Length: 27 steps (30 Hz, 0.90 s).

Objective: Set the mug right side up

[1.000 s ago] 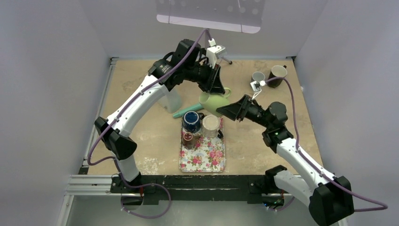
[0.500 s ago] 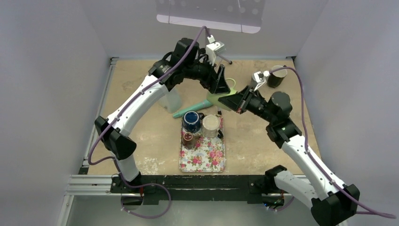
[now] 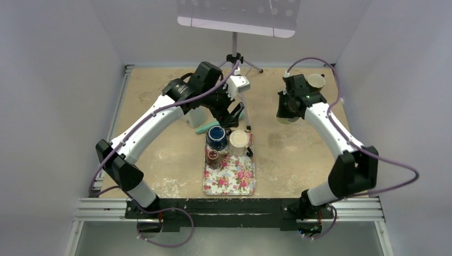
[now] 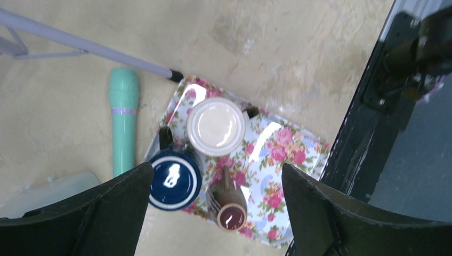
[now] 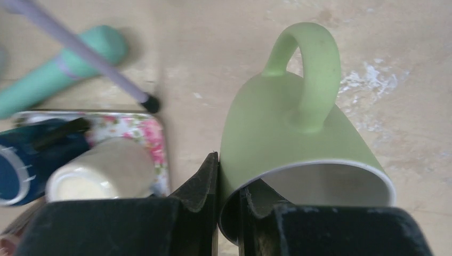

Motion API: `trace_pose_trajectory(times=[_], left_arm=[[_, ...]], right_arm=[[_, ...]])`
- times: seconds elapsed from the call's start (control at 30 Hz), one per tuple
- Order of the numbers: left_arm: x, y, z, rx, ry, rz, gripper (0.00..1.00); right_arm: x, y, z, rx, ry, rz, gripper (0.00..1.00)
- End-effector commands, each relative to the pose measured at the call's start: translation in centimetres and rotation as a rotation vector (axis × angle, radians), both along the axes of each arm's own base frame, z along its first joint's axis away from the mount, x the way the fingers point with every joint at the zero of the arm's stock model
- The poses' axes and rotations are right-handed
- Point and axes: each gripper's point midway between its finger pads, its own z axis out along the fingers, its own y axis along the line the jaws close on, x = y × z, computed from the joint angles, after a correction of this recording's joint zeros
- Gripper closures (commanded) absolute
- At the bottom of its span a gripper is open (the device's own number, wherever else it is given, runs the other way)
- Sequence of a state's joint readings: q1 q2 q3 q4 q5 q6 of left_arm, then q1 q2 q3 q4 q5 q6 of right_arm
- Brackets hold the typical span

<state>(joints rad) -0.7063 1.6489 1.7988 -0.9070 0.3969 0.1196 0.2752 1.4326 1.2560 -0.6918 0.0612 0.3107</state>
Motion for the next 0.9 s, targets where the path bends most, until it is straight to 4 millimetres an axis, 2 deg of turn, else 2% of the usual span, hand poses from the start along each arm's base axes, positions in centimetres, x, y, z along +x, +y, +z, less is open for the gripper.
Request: trace_pose_trajectory(times=[0.0,0.13,0.27,0.33,0.5,0.53,0.57,0.63,0.67,0.77,0.87], left_arm=[[-2.8,3.4,-2.2,0.155,-0.028,-0.107,0.08],[-4.9,5.3,-5.1,0.268,-0.026,-0.205,0.11],[-6.7,5.7,-6.9,0.327,-0.036,-0.295,0.14],[-6.9,5.7,-7.1,0.338,-0.036,-0.313,0.15],[-6.3,5.9,-7.1,0.367,-0.055,-0.317,0.15],[-6.4,5.8,-7.1,0.366,-0.054,-0.325,0.15],[-6.4,5.8,-7.2,0.362,-0.054,-0.336,0.15],[-6.9,5.5,-7.3,0.356,-0.047,-0.368,0.15],[-7.1,5.4,-7.4,0.355,-0.042,-0.382,0.14],[-8.0,4.3,-7.5,0.340,-0.050,-0.455,0.13],[-9.4,2.2,-6.7,0.294,-0.047,-0.555,0.10]], right_arm=[[3.2,-2.5,0.3,-0.150,0.010,0.043,1.00],[5.4,-2.5,-2.8,-0.203,0.094,0.073,1.00],[6.9,-2.6,-5.2,-0.242,0.152,0.096,1.00],[7.7,-2.4,-6.5,-0.250,0.170,0.110,1.00],[9.2,-2.2,-7.8,-0.262,0.197,0.114,1.00],[9.6,-2.0,-7.9,-0.260,0.196,0.121,0.94],[9.8,-1.9,-7.9,-0.257,0.197,0.131,0.83],[10.1,-1.7,-7.6,-0.252,0.198,0.142,0.64],[10.1,-1.7,-7.1,-0.254,0.198,0.139,0.59],[10.5,-2.2,-4.4,-0.271,0.144,0.107,0.51],[10.5,-2.5,-0.1,-0.271,0.050,0.084,0.41]])
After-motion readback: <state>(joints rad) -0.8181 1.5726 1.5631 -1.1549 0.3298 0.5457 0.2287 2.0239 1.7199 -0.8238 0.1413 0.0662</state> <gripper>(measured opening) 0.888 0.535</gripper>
